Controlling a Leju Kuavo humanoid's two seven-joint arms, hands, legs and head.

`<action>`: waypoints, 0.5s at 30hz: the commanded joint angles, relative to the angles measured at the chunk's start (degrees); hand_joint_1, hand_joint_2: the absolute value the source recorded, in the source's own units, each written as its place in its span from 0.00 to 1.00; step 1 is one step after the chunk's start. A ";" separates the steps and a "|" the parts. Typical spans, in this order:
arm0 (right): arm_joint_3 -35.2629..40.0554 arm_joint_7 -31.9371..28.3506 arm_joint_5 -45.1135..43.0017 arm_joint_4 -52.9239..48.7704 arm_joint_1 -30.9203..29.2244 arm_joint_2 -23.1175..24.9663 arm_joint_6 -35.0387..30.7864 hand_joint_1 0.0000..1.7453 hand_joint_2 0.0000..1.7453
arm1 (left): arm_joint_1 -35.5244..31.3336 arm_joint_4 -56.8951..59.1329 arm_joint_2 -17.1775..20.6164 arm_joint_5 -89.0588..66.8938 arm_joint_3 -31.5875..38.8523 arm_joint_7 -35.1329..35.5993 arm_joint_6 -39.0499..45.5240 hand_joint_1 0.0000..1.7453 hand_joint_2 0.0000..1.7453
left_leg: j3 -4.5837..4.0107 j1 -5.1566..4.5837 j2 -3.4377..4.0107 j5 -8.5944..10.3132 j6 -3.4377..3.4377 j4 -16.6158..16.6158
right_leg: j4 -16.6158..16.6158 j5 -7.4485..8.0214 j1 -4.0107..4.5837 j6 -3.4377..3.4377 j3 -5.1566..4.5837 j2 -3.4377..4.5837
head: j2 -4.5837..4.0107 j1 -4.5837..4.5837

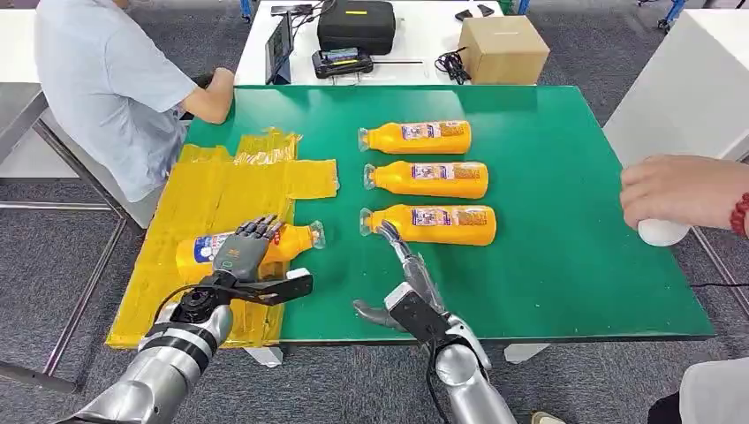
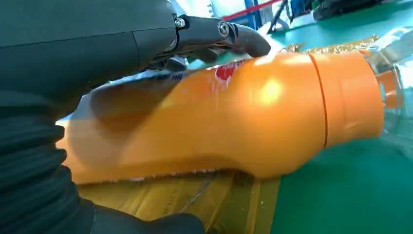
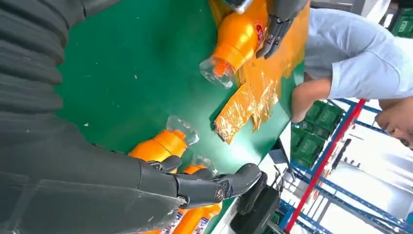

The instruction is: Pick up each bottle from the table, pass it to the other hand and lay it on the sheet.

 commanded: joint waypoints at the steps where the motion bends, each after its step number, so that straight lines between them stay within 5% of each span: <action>1: -0.20 -0.61 -0.22 6.43 -3.49 -1.35 0.26 0.00 1.00 | -0.29 8.34 0.60 0.59 2.65 -1.27 -3.58 0.00 1.00 | 0.26 -0.03 0.17 -0.03 -0.04 -0.10 | -0.07 0.01 -0.02 -0.07 0.19 0.15 | 0.00 0.00; 10: -0.08 -1.06 -0.39 7.47 -3.95 -1.52 0.35 0.00 1.00 | -0.10 9.39 1.34 1.05 1.88 -4.69 -5.00 0.00 1.00 | 0.43 -0.01 0.21 -0.03 -0.06 -0.11 | -0.09 0.02 0.00 -0.08 0.38 0.18 | 0.00 0.00; 15: -0.25 -1.36 -0.40 6.24 -3.00 -1.61 -0.22 0.00 1.00 | 1.04 6.25 -0.19 1.79 -0.03 -6.82 0.86 0.00 1.00 | 0.55 -0.02 0.18 -0.03 -0.06 -0.15 | -0.11 0.02 -0.01 -0.09 0.52 0.18 | 0.00 -0.02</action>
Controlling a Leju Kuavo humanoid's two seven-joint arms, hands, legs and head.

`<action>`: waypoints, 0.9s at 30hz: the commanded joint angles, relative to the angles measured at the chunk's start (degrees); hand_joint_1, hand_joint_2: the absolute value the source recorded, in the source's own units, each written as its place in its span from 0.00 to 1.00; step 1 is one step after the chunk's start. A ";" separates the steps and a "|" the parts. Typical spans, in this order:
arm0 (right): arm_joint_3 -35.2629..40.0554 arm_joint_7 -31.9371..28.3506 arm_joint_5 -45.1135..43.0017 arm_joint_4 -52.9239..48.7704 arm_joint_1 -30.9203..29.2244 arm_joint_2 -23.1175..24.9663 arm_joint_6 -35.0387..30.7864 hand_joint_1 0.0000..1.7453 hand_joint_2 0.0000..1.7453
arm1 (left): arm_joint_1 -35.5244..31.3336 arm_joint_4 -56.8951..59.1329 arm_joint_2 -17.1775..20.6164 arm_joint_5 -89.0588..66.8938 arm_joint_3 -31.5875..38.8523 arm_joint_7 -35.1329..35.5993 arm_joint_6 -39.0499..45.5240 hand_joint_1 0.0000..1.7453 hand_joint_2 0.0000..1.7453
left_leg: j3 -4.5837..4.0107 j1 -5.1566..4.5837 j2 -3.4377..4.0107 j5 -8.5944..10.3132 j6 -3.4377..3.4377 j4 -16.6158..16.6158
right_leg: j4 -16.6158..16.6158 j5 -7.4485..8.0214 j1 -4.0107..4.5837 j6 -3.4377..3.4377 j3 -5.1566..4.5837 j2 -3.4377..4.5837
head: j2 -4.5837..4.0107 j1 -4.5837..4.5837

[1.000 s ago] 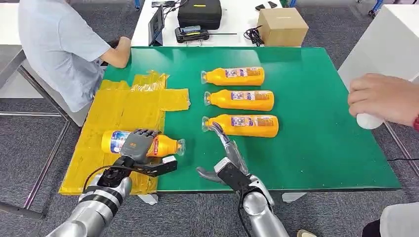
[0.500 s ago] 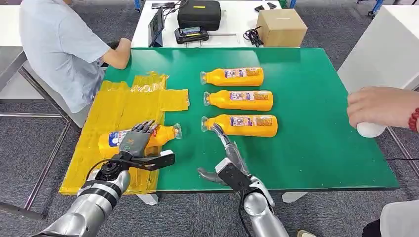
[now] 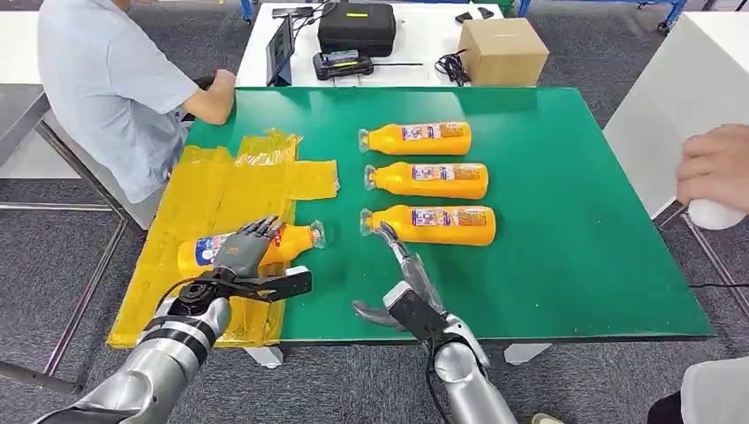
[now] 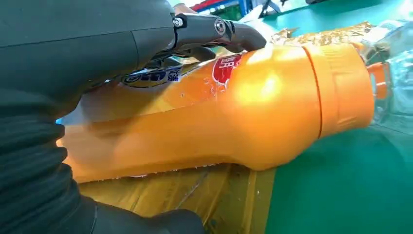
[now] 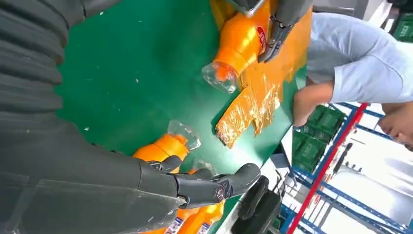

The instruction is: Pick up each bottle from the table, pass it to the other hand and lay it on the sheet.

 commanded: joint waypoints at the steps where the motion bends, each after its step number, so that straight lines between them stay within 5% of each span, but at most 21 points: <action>1: -0.19 -0.41 -0.12 2.77 -1.41 -1.46 -0.51 0.00 1.00 | 3.39 1.32 -0.83 0.63 -1.63 -2.89 5.22 0.00 1.00 | 0.19 -0.03 0.12 -0.02 -0.03 -0.10 | -0.07 0.00 -0.03 -0.05 0.14 0.11 | 0.00 -0.02; 11: -0.74 2.55 1.88 -2.79 1.52 -0.12 -1.57 0.00 1.00 | 13.76 -28.34 -6.02 1.28 -8.57 -0.61 17.77 0.00 1.00 | -0.12 -0.01 -0.09 -0.08 -0.03 0.07 | 0.03 -0.11 0.00 -0.06 -0.08 -0.07 | 0.00 -0.02; 20: -0.76 3.82 1.76 -4.10 1.17 0.24 -2.10 0.00 1.00 | 17.23 -39.88 -7.68 2.54 -8.94 -2.72 22.18 0.00 1.00 | -0.54 0.00 0.02 -0.03 -0.04 0.06 | 0.03 -0.03 0.01 -0.04 -0.58 0.04 | 0.00 -0.02; 24: -4.41 5.17 -6.65 -7.46 2.98 1.58 2.29 0.00 1.00 | 20.31 -47.21 -9.71 20.00 -9.11 -9.69 19.30 0.00 1.00 | -0.49 0.01 0.01 -0.09 -0.05 0.09 | 0.04 -0.08 0.03 -0.06 -0.52 0.01 | 0.00 -0.02; 25: -4.85 5.36 -7.72 -8.35 3.50 1.40 3.09 0.00 0.00 | 20.81 -48.03 -9.83 22.01 -8.74 -10.37 18.57 0.00 1.00 | -0.54 0.00 -0.02 -0.06 -0.03 0.08 | 0.04 -0.06 0.01 -0.05 -0.56 -0.01 | 0.00 -0.02; 27: -7.90 7.94 -12.71 -11.08 4.88 2.39 5.14 0.00 0.00 | 23.01 -50.54 -11.95 32.99 -6.93 -14.74 12.98 0.00 1.00 | -0.50 -0.01 -0.07 -0.10 -0.03 0.08 | 0.05 -0.12 0.00 -0.05 -0.51 -0.07 | 0.00 -0.02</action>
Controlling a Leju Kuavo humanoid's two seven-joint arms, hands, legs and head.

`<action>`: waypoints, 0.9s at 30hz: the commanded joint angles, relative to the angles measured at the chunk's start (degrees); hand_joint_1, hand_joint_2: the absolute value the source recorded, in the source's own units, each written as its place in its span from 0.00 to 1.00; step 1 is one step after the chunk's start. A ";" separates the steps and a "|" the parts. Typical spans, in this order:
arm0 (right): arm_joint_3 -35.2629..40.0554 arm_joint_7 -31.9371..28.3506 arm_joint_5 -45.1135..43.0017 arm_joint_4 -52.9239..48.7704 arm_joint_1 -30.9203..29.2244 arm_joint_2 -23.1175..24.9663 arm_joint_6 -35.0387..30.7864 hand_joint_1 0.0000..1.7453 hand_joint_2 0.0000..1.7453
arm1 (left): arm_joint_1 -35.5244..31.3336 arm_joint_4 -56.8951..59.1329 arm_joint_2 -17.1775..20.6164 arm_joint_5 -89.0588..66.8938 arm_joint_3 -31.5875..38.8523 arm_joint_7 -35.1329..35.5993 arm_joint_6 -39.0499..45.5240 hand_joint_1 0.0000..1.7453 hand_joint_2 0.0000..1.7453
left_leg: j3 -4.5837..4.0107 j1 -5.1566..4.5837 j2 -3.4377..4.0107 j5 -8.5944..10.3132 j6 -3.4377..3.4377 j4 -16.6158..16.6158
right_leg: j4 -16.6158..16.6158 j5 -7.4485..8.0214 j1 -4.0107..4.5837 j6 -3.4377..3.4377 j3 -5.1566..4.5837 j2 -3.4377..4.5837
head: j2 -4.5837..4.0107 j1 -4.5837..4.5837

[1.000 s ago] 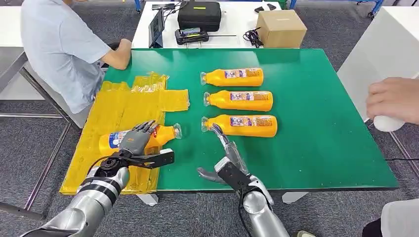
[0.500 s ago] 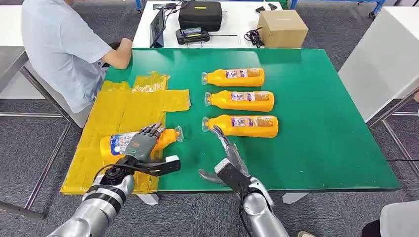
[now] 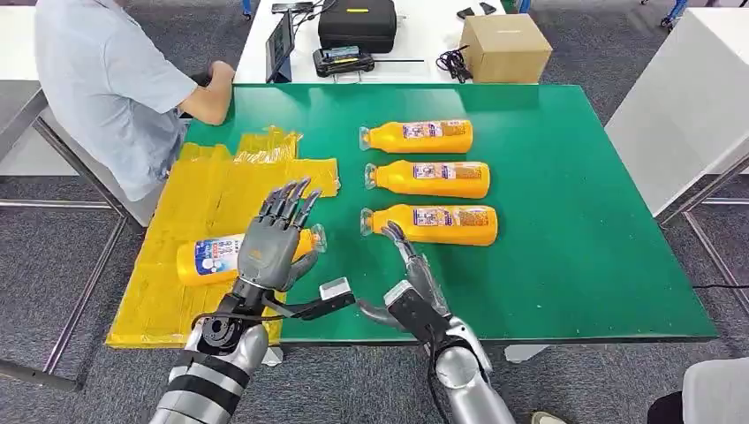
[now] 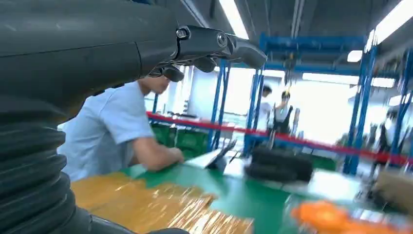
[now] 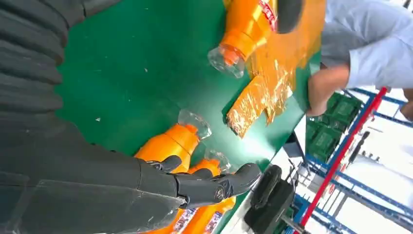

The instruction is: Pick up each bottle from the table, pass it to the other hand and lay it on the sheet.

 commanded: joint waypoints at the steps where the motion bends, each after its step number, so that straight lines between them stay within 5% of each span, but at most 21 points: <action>1: -7.70 4.26 -13.61 -6.83 2.57 1.76 7.21 0.00 0.00 | 5.88 -13.64 -3.90 27.88 0.94 -10.61 -9.66 0.00 1.00 | 0.03 0.01 -0.02 -0.06 -0.03 0.04 | 0.02 -0.07 0.02 -0.06 0.05 -0.05 | 0.00 0.00; 4: -10.04 6.81 -14.41 -8.85 2.68 3.11 5.53 0.00 0.00 | 7.28 -13.65 -5.27 34.77 2.55 -12.56 -13.55 0.00 1.00 | 0.04 -0.02 0.00 -0.06 -0.03 0.00 | 0.00 -0.06 -0.01 -0.05 0.07 -0.02 | 0.00 0.00; 5: -10.60 4.94 -9.47 -11.94 3.43 3.45 -0.20 0.00 1.00 | 8.43 -13.88 -5.29 40.29 2.24 -11.93 -16.16 0.00 1.00 | 0.24 0.01 0.05 -0.18 -0.08 0.04 | 0.03 -0.17 0.02 -0.12 0.26 0.00 | 0.00 0.00; 14: -10.15 3.09 3.84 -16.47 4.88 1.34 -4.77 0.00 1.00 | 10.07 -13.62 -5.29 54.36 -1.37 -11.20 -20.58 0.00 1.00 | 0.17 0.00 -0.04 -0.15 -0.07 0.01 | 0.00 -0.15 0.03 -0.11 0.17 -0.08 | 0.00 0.00; 15: -9.99 3.35 6.45 -16.13 4.65 0.78 -6.12 0.00 1.00 | 10.21 -13.88 -5.29 57.10 -1.89 -11.23 -21.92 0.00 0.00 | 0.13 0.00 -0.04 -0.13 -0.05 0.02 | 0.00 -0.13 0.03 -0.09 0.15 -0.09 | 0.00 -0.02; 16: -9.98 3.37 7.11 -16.02 4.56 0.56 -6.30 0.00 1.00 | 10.34 -13.97 -5.29 58.38 -2.08 -11.09 -22.45 0.00 0.00 | 0.05 0.00 0.00 -0.09 -0.04 0.02 | -0.01 -0.07 0.02 -0.06 0.05 -0.04 | 0.00 0.00; 17: -10.13 3.81 9.91 -15.95 4.34 -0.22 -7.40 0.00 1.00 | 10.87 -14.28 -5.29 60.91 -2.87 -11.15 -23.26 0.00 1.00 | 0.03 0.00 0.00 -0.07 -0.03 -0.01 | -0.03 -0.05 0.01 -0.05 0.03 -0.05 | 0.00 -0.02; 27: -7.44 13.93 30.27 -9.48 -0.08 -8.01 -8.77 0.00 1.00 | 12.78 -15.75 -5.24 66.54 -6.00 -7.83 -30.38 0.00 1.00 | 0.23 -0.01 0.12 -0.17 -0.03 0.00 | -0.07 -0.10 0.02 -0.09 0.25 0.06 | 0.00 -0.02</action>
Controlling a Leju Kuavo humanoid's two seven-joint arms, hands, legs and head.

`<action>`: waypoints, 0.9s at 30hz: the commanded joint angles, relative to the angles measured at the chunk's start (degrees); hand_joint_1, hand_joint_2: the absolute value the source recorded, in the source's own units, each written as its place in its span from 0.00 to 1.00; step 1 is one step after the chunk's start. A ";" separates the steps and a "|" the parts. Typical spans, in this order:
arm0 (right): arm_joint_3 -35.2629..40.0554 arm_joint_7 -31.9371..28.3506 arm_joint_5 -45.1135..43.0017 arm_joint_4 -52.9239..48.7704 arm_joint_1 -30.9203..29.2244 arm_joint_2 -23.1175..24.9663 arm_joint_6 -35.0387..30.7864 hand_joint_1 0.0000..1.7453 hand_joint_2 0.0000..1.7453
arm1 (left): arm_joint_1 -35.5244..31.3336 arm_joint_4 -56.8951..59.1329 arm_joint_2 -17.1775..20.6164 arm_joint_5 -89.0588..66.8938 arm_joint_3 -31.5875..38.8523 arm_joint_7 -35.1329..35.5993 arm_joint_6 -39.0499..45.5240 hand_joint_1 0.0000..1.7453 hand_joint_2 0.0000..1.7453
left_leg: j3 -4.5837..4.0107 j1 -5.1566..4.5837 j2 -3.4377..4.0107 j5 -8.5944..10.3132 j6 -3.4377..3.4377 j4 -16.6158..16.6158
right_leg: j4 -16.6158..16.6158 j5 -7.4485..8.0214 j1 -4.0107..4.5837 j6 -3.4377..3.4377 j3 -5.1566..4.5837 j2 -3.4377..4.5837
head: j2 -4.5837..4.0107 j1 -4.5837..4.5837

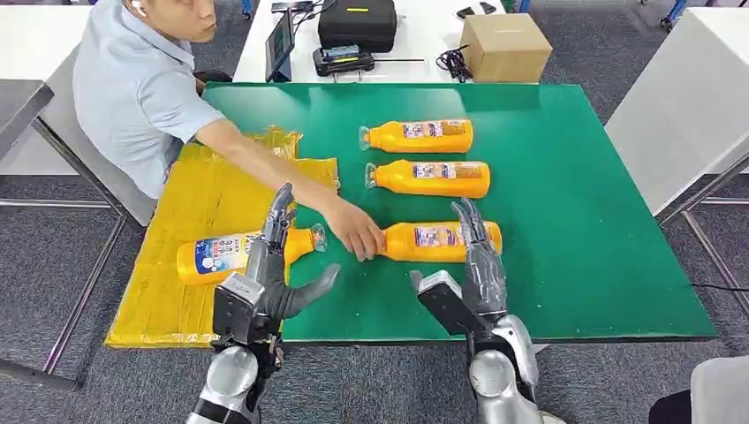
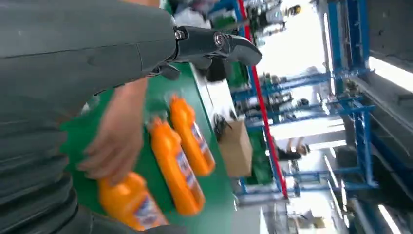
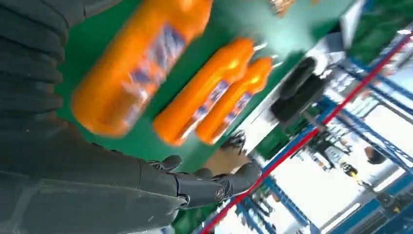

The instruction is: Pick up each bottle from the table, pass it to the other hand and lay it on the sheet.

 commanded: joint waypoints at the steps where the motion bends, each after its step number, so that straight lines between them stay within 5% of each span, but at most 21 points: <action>1: 1.83 8.65 12.57 8.59 -5.94 -8.83 0.54 0.00 1.00 | 1.51 -0.68 -0.66 2.79 -2.56 4.79 -6.42 0.00 1.00 | 0.39 0.03 0.09 -0.18 -0.07 -0.01 | -0.05 -0.14 0.05 -0.12 0.39 0.03 | 0.00 0.00; 16: 9.73 13.79 16.95 23.38 -9.14 -18.38 5.65 0.00 1.00 | 1.57 3.70 -0.65 6.83 -1.69 9.52 -11.96 0.00 1.00 | 0.34 0.03 -0.01 -0.09 -0.03 -0.11 | -0.16 -0.07 0.04 -0.07 0.38 -0.03 | 0.00 0.00; 27: 17.44 17.59 24.40 30.11 -15.42 -20.57 3.34 0.00 1.00 | 1.62 4.31 -0.46 9.34 -3.28 9.01 -12.84 0.00 1.00 | 0.22 0.00 0.17 -0.10 -0.05 -0.04 | -0.06 -0.02 0.03 -0.09 0.19 0.14 | 0.00 -0.02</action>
